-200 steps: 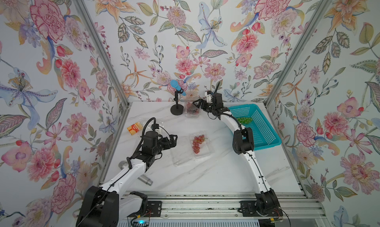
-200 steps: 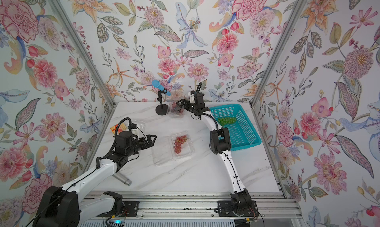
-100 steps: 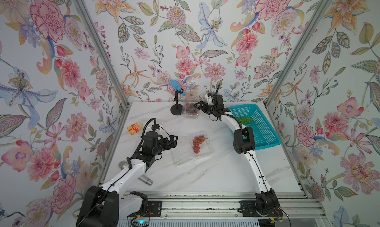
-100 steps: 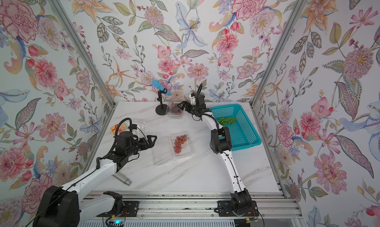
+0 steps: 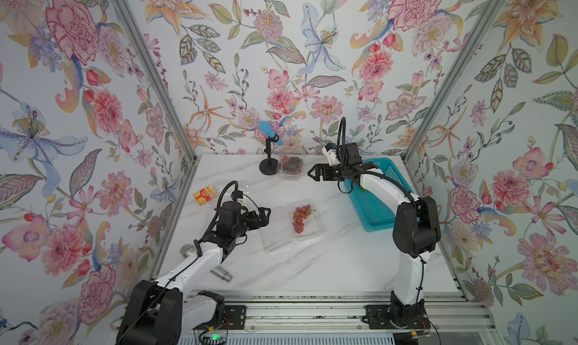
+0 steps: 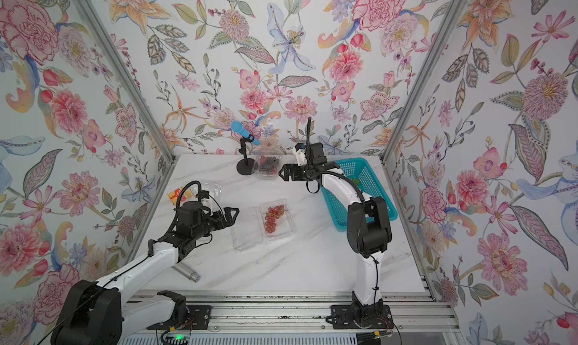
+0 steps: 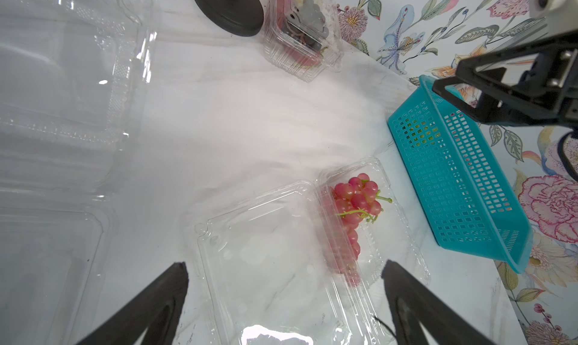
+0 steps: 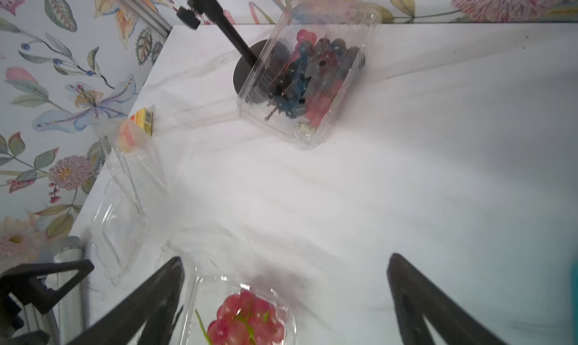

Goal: Pack grapes into containers
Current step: Close the packing box at the center of the board.

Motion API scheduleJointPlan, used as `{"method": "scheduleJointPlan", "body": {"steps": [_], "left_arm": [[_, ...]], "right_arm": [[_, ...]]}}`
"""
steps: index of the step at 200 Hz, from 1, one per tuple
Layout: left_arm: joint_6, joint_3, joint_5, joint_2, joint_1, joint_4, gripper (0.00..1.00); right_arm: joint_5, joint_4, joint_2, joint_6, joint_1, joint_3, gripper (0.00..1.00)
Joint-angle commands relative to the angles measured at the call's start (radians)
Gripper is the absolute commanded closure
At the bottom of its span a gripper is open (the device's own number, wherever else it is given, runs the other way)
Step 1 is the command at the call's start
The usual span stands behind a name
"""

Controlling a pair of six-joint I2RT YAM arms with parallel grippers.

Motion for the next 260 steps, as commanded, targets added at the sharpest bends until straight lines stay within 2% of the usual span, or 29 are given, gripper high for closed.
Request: {"method": "scheduleJointPlan", "body": {"steps": [1,14,36,74,102,130,157,175,193,260], "left_arm": [[-0.009,-0.017,0.015,0.015,-0.007,0.018,0.00],[-0.002,-0.019,0.014,0.014,-0.009,0.005,0.00],[-0.003,-0.035,0.017,0.004,-0.011,0.009,0.00],[-0.010,-0.083,0.014,-0.014,-0.021,0.039,0.00],[-0.039,-0.129,0.014,-0.027,-0.028,0.072,0.00],[-0.057,-0.148,0.000,-0.017,-0.039,0.072,0.00],[-0.071,-0.166,-0.012,-0.025,-0.048,0.069,0.00],[-0.085,-0.182,-0.016,-0.023,-0.057,0.080,0.00],[-0.090,-0.190,-0.021,-0.024,-0.076,0.086,0.00],[-0.116,-0.232,-0.041,0.026,-0.119,0.173,0.00]], "right_arm": [[0.103,-0.084,-0.077,-0.047,0.053,-0.185,0.00],[0.113,-0.066,-0.136,-0.038,0.092,-0.288,0.01],[0.201,-0.064,-0.198,-0.058,0.176,-0.410,0.00],[0.265,-0.048,-0.252,-0.019,0.202,-0.514,0.00],[0.308,-0.045,-0.235,0.000,0.204,-0.520,0.00],[0.333,-0.044,-0.186,0.012,0.203,-0.490,0.05],[0.338,-0.035,-0.149,0.012,0.201,-0.473,0.06],[0.329,-0.025,-0.133,0.021,0.198,-0.466,0.05],[0.311,0.003,-0.131,0.040,0.199,-0.470,0.00],[0.291,0.036,-0.101,0.119,0.202,-0.453,0.00]]}}
